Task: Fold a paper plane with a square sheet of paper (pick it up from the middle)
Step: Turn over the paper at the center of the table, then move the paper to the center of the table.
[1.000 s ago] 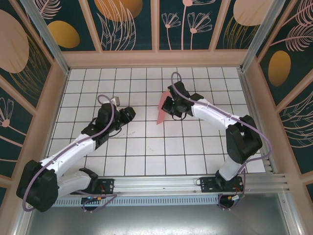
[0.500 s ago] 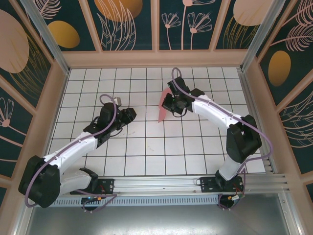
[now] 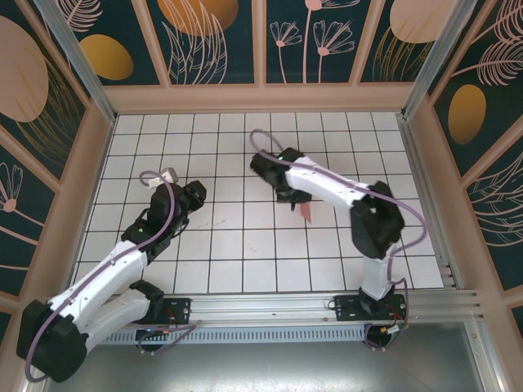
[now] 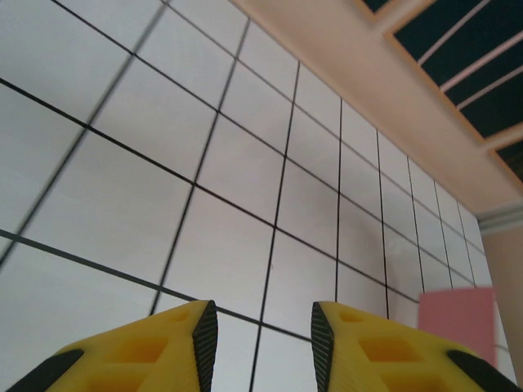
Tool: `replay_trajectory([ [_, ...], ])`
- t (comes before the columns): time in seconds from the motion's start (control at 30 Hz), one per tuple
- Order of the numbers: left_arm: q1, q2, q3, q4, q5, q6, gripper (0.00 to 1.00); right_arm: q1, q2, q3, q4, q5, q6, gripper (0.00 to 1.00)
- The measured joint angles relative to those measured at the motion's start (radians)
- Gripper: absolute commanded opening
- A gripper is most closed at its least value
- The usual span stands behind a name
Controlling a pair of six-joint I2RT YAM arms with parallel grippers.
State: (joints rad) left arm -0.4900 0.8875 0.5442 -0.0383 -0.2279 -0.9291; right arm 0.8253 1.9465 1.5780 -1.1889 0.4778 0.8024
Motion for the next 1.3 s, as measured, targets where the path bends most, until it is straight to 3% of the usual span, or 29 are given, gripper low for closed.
replay_trajectory([
  [0.17, 0.000, -0.134, -0.023, -0.040, -0.093, -0.017, 0.41, 0.073, 0.168, 0.069, -0.019, -0.020, -0.013, 0.11],
  [0.33, 0.001, -0.216, -0.047, -0.055, -0.146, -0.022, 0.42, 0.091, 0.180, 0.089, 0.113, -0.189, -0.055, 0.45],
  [0.4, 0.001, -0.219, -0.048, -0.063, -0.151, -0.023, 0.42, 0.089, 0.133, 0.050, 0.235, -0.271, -0.068, 0.50],
  [0.47, 0.001, -0.208, -0.049, -0.063, -0.145, -0.022, 0.42, 0.075, 0.033, -0.056, 0.365, -0.343, -0.076, 0.48],
  [0.6, 0.001, -0.141, -0.049, -0.042, -0.083, -0.017, 0.42, -0.019, -0.241, -0.354, 0.638, -0.485, -0.051, 0.26],
  [0.73, 0.001, -0.019, -0.048, 0.019, 0.029, -0.011, 0.41, -0.150, -0.404, -0.621, 0.911, -0.619, -0.001, 0.15],
  [1.03, 0.001, 0.234, 0.024, 0.085, 0.270, 0.013, 0.40, -0.164, -0.284, -0.698, 1.081, -0.708, 0.016, 0.11],
  [1.3, 0.001, 0.290, 0.068, 0.095, 0.354, 0.034, 0.41, -0.111, -0.205, -0.727, 1.154, -0.707, 0.042, 0.11],
])
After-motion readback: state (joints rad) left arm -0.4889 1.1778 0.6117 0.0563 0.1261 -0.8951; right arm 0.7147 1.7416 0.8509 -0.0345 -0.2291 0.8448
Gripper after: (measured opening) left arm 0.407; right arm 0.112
